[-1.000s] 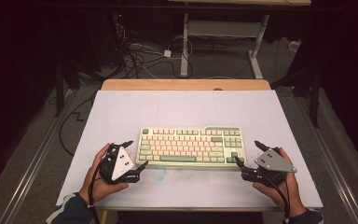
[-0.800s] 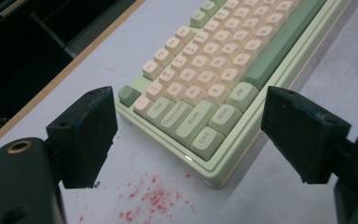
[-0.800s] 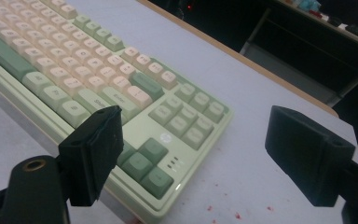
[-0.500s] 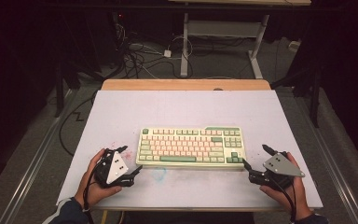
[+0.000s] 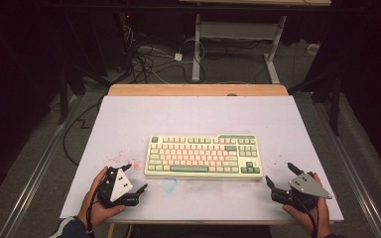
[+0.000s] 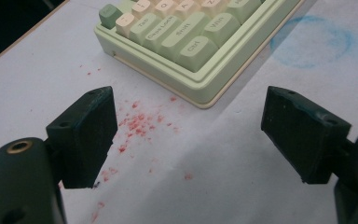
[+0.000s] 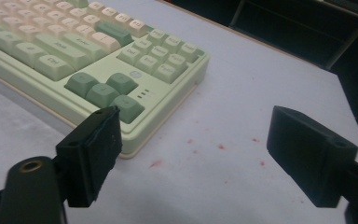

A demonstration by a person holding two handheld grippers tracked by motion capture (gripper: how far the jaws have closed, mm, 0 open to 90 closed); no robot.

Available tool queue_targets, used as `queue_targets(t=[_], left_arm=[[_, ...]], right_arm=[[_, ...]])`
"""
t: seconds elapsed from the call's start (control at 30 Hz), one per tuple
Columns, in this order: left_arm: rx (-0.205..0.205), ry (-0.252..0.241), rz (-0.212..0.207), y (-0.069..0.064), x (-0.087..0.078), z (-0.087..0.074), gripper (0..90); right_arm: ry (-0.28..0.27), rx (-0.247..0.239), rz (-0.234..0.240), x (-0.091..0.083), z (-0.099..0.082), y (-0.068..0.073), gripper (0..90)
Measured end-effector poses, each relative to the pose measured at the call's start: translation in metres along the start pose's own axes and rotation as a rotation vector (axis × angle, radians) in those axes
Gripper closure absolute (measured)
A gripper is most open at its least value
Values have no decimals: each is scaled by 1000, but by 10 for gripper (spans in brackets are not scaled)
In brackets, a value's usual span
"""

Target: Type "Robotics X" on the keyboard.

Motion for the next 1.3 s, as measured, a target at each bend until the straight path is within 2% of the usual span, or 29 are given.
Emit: queue_targets(t=[0.1, 0.13, 0.27, 0.33, 0.37, 0.43, 0.57, 0.73, 0.9, 1.13, 1.3], left_arm=[[2, -22, 13, 3, -1, 5, 161], [-9, -32, 9, 2, -2, 7, 161], [-11, -48, 3, 3, -3, 12, 161], [-11, -45, 2, 2, -3, 10, 161], [-7, -39, 6, 2, -3, 9, 161], [-15, -33, -15, 0, -5, 9, 161], [-15, -31, -19, -1, -3, 9, 161], [5, -23, -7, 0, -3, 8, 161], [-9, -29, -10, 2, -4, 10, 161], [0, -18, -8, 2, -3, 9, 161], [17, -5, 18, 7, -2, 6, 161]], right_arm=[[-10, -3, 9, -1, 2, 3, 167], [-14, -4, 14, -1, 3, 5, 167], [-27, -23, 14, -4, 6, 8, 167], [-31, -31, 5, -5, 7, 9, 167], [-33, -21, 6, -6, 8, 9, 167], [-43, -19, 1, -7, 10, 9, 167], [-43, -26, 3, -6, 10, 8, 167], [-45, -29, -1, -8, 11, 7, 167], [-51, -33, -8, -9, 12, 6, 167], [-50, -40, -6, -8, 12, 7, 167], [-42, -55, -17, -7, 12, 8, 166]])
Point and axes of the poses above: each handheld gripper's, and its own axes: x roughly forward along the jaws, z roughly out of its top, y roughly to its left, the point moved 8 cm from there along x, roughly forward along the jaws, and after that the axes turned 2 degrees about x, right-handed, at the moved point
